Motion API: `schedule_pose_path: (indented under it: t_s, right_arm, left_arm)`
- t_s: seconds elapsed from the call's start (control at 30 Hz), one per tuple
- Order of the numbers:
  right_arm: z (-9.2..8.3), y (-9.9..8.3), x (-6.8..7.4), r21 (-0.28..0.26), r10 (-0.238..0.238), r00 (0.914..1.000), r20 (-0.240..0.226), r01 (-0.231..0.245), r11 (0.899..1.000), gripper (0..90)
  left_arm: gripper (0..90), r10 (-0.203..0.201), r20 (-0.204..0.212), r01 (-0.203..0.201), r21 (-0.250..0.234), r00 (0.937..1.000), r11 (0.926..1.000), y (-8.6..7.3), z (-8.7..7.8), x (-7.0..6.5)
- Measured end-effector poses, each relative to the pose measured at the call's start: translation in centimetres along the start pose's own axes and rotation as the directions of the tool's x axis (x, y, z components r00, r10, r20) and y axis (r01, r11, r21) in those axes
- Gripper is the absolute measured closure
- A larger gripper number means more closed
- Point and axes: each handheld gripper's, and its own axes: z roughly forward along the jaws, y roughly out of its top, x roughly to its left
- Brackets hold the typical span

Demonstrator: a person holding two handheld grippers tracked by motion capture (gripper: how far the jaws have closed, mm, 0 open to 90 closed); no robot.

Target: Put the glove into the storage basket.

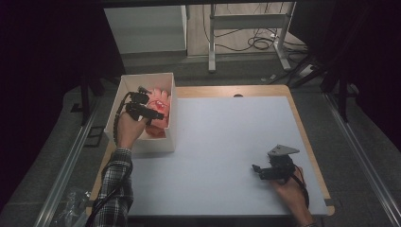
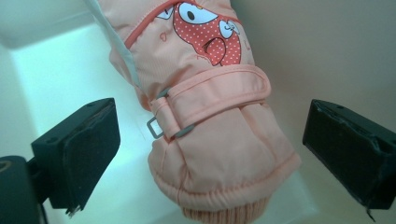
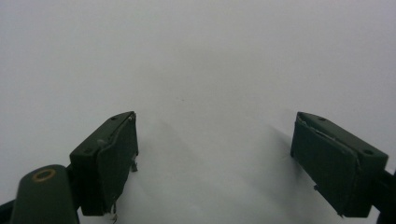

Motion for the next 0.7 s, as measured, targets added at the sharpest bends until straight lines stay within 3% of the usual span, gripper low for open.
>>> schedule_pose_path:
  t_s: [0.3, 0.7]
  right_arm:
    - [0.0, 0.0, 0.0, 0.000, 0.000, 1.0000, 0.001, 0.000, 1.000, 15.1]
    - [0.0, 0.0, 0.0, 0.000, -0.002, 1.0000, 0.003, 0.002, 1.000, 15.0]
  left_arm:
    - [4.6, 0.022, 0.021, -0.021, -0.058, 0.9995, 0.9981, -0.8, -1.7, -0.2]
    - [4.5, 0.074, 0.053, -0.067, -0.122, 0.9958, 0.9902, -1.7, -3.9, -1.0]
